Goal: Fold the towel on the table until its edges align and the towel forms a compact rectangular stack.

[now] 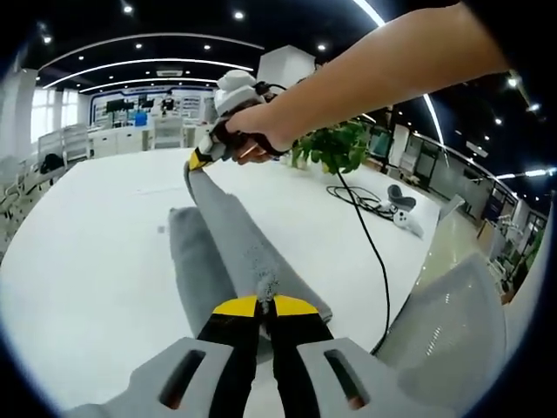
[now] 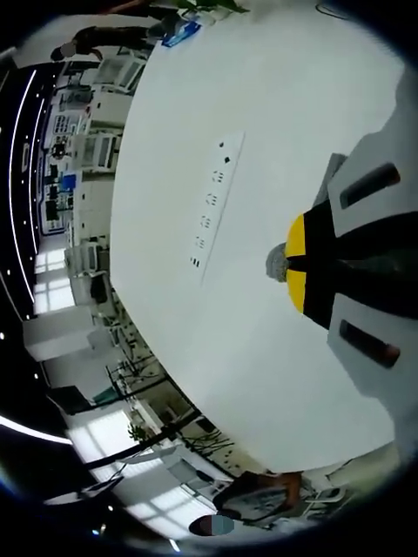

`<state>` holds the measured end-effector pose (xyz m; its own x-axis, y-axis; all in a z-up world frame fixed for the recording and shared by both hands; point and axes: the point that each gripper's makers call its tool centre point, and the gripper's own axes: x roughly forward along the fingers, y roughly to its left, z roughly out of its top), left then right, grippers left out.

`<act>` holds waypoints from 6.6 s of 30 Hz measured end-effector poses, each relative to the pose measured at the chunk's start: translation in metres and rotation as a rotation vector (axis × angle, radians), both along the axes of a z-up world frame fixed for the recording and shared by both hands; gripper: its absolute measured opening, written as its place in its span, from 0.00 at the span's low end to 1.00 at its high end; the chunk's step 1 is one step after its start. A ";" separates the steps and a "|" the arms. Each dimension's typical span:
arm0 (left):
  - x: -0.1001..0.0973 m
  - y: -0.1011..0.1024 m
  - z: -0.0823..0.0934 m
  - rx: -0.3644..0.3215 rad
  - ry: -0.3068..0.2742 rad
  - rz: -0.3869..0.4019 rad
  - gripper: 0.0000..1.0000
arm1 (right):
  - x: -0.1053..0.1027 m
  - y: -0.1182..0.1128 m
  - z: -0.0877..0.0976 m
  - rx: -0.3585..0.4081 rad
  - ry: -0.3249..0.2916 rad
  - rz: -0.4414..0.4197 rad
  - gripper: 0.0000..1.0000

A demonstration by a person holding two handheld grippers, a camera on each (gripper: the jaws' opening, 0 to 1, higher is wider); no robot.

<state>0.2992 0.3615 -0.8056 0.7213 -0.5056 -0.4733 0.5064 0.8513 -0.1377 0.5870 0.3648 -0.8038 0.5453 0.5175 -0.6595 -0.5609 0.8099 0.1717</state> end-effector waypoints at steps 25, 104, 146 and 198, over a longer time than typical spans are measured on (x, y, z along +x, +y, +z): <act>-0.003 0.023 -0.030 0.020 0.118 0.070 0.05 | 0.000 0.020 -0.022 -0.026 -0.010 0.021 0.00; 0.033 0.056 -0.009 0.135 0.013 0.041 0.28 | 0.010 0.014 0.023 0.075 -0.246 0.149 0.47; 0.086 0.061 0.007 0.211 -0.007 -0.072 0.41 | -0.069 -0.072 0.032 0.034 -0.289 0.208 0.55; 0.089 0.047 -0.075 0.283 0.181 -0.200 0.28 | -0.175 -0.087 -0.084 -0.090 -0.070 0.318 0.29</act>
